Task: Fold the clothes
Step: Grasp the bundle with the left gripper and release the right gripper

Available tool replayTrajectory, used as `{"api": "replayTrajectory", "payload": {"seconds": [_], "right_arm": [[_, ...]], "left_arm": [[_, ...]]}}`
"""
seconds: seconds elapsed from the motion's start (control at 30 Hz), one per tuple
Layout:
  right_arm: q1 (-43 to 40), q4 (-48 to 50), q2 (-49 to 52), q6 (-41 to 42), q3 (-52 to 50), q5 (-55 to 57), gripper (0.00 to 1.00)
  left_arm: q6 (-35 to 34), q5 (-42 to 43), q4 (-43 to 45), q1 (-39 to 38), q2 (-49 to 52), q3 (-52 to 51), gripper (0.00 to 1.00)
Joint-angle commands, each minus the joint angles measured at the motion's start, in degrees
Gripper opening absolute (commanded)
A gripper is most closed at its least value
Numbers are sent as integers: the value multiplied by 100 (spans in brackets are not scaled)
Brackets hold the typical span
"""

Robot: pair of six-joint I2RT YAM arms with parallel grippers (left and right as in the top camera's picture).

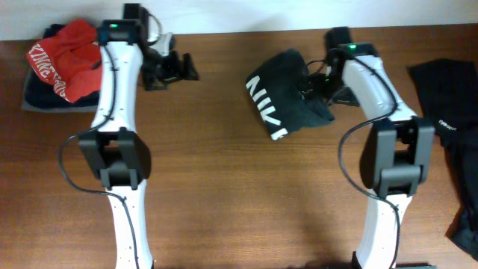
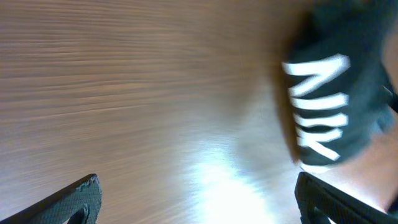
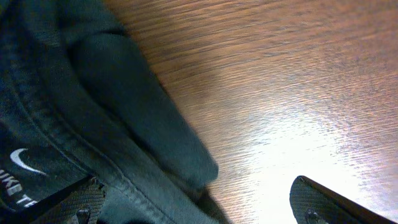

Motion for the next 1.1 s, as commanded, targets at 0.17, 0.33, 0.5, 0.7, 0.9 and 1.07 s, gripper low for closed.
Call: {"api": "replayTrajectory", "payload": {"seconds": [0.17,0.33,0.5,0.7,0.9,1.07], "right_arm": [[-1163,-81,-149,-92,133,-1875,99],[-1410,-184,-149,-413,133,-1998,99],[-1423,-308,-149,-772,111,-1993,99],[-1423,-358,-149,-791,111,-1993,99],[-1423,-470,-149,-791,111,-1996,98],[-1423,-555,-149,-793,111,-1996,99]], "left_arm": [[50,1532,916,-1051,612,-455,99],[-704,1921,1268,-1585,1172,-457,99],[-734,1923,1598,-1845,1412,-457,98],[-1139,1941,1941,-1939,1434,-457,98],[-1906,1915,2756,-2022,1609,-457,98],[-2277,1668,3080,-2092,1818,-459,90]]}}
